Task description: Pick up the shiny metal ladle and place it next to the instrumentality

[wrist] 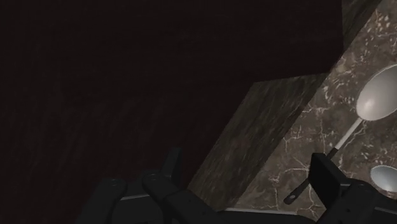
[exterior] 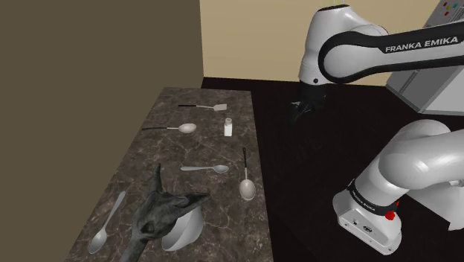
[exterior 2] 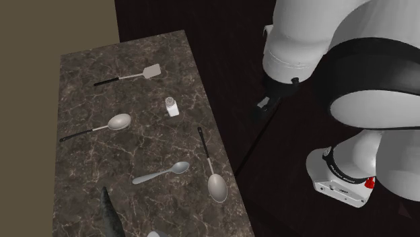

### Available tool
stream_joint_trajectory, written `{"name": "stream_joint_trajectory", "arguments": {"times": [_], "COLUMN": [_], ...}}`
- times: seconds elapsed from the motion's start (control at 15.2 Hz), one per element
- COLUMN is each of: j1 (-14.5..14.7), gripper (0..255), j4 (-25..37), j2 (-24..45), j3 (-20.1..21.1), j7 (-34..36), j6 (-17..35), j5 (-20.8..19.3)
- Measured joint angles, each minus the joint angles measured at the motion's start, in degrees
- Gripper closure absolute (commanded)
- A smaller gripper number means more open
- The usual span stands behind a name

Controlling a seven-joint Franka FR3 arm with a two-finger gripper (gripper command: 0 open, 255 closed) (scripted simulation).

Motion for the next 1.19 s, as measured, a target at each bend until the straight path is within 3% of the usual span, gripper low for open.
{"name": "stream_joint_trajectory", "arguments": {"times": [0.26,0.86,0.99,1.19], "j1": [1.09,1.32,0.27,-2.87], "gripper": [0,0,0,0], "j4": [-3.32,-4.33,-3.27,-0.26], "j2": [3.80,23.29,28.53,39.15], "j3": [4.31,15.71,18.14,22.24], "j7": [7.31,24.00,28.24,37.86], "j6": [8.73,33.85,39.18,48.31], "j5": [5.06,13.41,13.13,7.72]}}
